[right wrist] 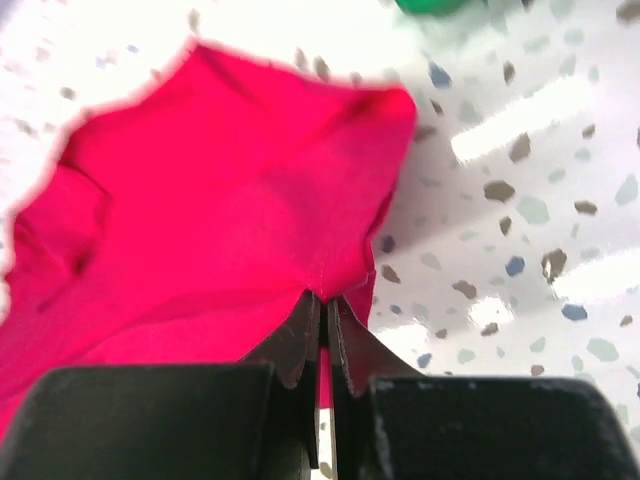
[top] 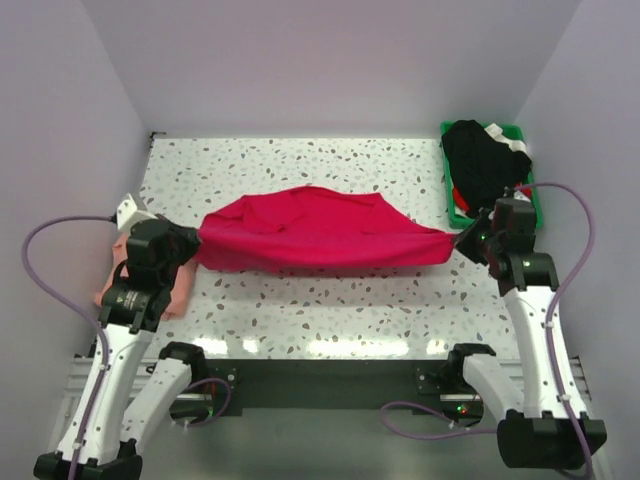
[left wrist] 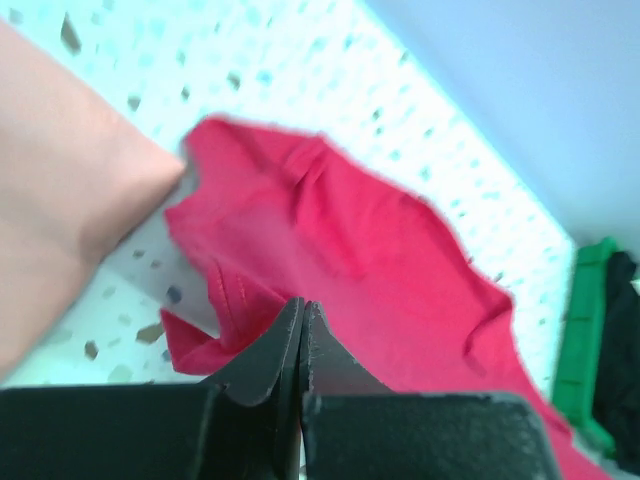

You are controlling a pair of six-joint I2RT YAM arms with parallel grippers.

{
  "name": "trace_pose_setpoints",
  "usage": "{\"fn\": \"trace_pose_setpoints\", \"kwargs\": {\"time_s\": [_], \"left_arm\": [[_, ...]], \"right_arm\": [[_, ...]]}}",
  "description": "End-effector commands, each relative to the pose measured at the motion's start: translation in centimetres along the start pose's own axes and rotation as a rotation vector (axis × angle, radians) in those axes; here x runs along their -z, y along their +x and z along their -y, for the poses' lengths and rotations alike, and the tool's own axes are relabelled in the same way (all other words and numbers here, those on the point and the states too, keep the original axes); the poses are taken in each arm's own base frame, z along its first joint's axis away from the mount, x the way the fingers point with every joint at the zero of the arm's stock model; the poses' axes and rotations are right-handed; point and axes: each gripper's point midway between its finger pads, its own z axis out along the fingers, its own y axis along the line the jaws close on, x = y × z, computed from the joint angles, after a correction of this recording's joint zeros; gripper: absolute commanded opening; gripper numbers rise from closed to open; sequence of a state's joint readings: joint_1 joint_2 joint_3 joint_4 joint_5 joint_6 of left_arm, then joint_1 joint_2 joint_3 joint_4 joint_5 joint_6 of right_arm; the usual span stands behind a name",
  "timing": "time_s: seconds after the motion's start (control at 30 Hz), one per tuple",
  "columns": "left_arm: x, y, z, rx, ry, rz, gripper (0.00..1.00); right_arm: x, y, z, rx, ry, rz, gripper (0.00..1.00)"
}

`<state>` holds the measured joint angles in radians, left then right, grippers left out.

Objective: Fold and stack the t-shirts
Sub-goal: Flatten the tshirt out

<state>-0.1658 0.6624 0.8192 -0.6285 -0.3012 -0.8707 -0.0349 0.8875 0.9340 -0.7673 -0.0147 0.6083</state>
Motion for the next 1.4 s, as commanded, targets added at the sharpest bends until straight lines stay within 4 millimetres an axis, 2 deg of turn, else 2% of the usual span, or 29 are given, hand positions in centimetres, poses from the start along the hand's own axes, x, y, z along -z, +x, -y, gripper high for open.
{"fn": "trace_pose_setpoints", "kwargs": {"time_s": [0.0, 0.03, 0.1, 0.13, 0.2, 0.23, 0.27, 0.33, 0.37, 0.43, 0.53, 0.57, 0.63, 0.7, 0.77, 0.8, 0.83, 0.87, 0.9, 0.93, 1.0, 1.03, 1.07, 1.1, 1.13, 1.2, 1.23, 1.3, 1.37], "left_arm": [[4.2, -7.3, 3.4, 0.012, 0.079, 0.19, 0.0], [6.2, -9.9, 5.2, 0.036, 0.133, 0.249, 0.0], [7.5, -12.3, 7.1, 0.036, 0.174, 0.297, 0.0], [9.3, -14.5, 8.6, 0.051, 0.22, 0.345, 0.0], [9.9, -16.4, 10.2, 0.049, 0.244, 0.379, 0.0], [11.4, -18.0, 11.3, 0.056, 0.28, 0.415, 0.0], [11.2, -18.5, 12.0, 0.05, 0.282, 0.423, 0.0], [12.7, -20.6, 13.4, 0.068, 0.327, 0.477, 0.0], [12.3, -21.0, 14.0, 0.063, 0.332, 0.479, 0.0], [13.0, -22.3, 15.1, 0.067, 0.359, 0.51, 0.0], [12.3, -23.1, 16.5, 0.061, 0.377, 0.527, 0.0], [11.3, -23.2, 16.9, 0.056, 0.37, 0.522, 0.0], [10.3, -23.6, 17.8, 0.053, 0.377, 0.531, 0.0], [9.7, -24.2, 18.7, 0.056, 0.392, 0.551, 0.0], [7.7, -24.2, 19.5, 0.041, 0.382, 0.548, 0.0], [7.2, -24.6, 20.0, 0.045, 0.39, 0.566, 0.0], [5.2, -24.5, 20.6, 0.033, 0.374, 0.555, 0.0], [4.3, -24.6, 21.1, 0.029, 0.372, 0.556, 0.0], [3.6, -25.1, 21.9, 0.03, 0.392, 0.572, 0.0], [1.5, -25.1, 22.8, 0.02, 0.386, 0.564, 0.0], [-0.4, -26.1, 24.1, 0.021, 0.403, 0.576, 0.0], [-2.4, -26.7, 25.3, 0.017, 0.406, 0.576, 0.0], [-3.1, -27.4, 26.1, 0.022, 0.42, 0.584, 0.0], [-2.1, -29.6, 27.4, 0.035, 0.469, 0.624, 0.0], [-5.6, -29.1, 27.9, 0.024, 0.457, 0.592, 0.0], [-6.5, -30.4, 29.3, 0.032, 0.515, 0.597, 0.0], [-7.3, -31.3, 30.3, 0.034, 0.543, 0.613, 0.0], [-7.1, -32.6, 31.4, 0.027, 0.597, 0.641, 0.0], [-6.7, -33.8, 32.1, 0.025, 0.632, 0.678, 0.0]], "right_arm": [[4.2, -3.3, -1.9, 0.022, -0.052, 0.101, 0.0], [5.8, -5.0, -3.2, 0.02, -0.089, 0.148, 0.0], [7.1, -6.4, -4.3, 0.027, -0.109, 0.172, 0.0], [9.0, -8.2, -5.6, 0.03, -0.148, 0.225, 0.0], [10.3, -9.6, -6.6, 0.03, -0.164, 0.252, 0.0], [11.4, -11.0, -7.6, 0.03, -0.187, 0.286, 0.0], [11.8, -11.6, -8.2, 0.032, -0.206, 0.292, 0.0], [12.8, -13.2, -9.6, 0.029, -0.239, 0.326, 0.0], [12.9, -13.6, -10.0, 0.029, -0.249, 0.331, 0.0], [13.5, -14.9, -11.2, 0.03, -0.283, 0.36, 0.0], [12.8, -16.3, -12.4, 0.031, -0.311, 0.372, 0.0], [11.9, -16.5, -12.7, 0.035, -0.311, 0.361, 0.0], [11.3, -17.3, -13.6, 0.034, -0.338, 0.37, 0.0], [9.9, -18.1, -14.6, 0.03, -0.36, 0.367, 0.0], [8.8, -18.8, -15.2, 0.029, -0.37, 0.366, 0.0], [6.9, -19.4, -15.7, 0.025, -0.37, 0.351, 0.0], [6.6, -19.9, -16.3, 0.026, -0.382, 0.352, 0.0], [5.8, -20.3, -16.7, 0.022, -0.389, 0.349, 0.0], [3.7, -21.0, -17.3, 0.014, -0.394, 0.335, 0.0], [3.5, -21.7, -18.2, 0.011, -0.423, 0.345, 0.0], [3.3, -23.8, -20.2, -0.004, -0.493, 0.392, 0.0], [1.2, -24.2, -20.7, -0.006, -0.495, 0.372, 0.0], [0.9, -25.1, -21.4, -0.008, -0.507, 0.384, 0.0], [2.6, -27.1, -22.9, -0.001, -0.55, 0.441, 0.0], [0.6, -27.7, -23.2, -0.003, -0.54, 0.427, 0.0], [0.9, -29.8, -24.3, -0.002, -0.56, 0.481, 0.0], [1.7, -31.1, -25.3, 0.003, -0.587, 0.519, 0.0], [3.1, -33.0, -26.2, 0.003, -0.612, 0.591, 0.0], [2.8, -33.7, -26.4, -0.002, -0.618, 0.618, 0.0]]}}
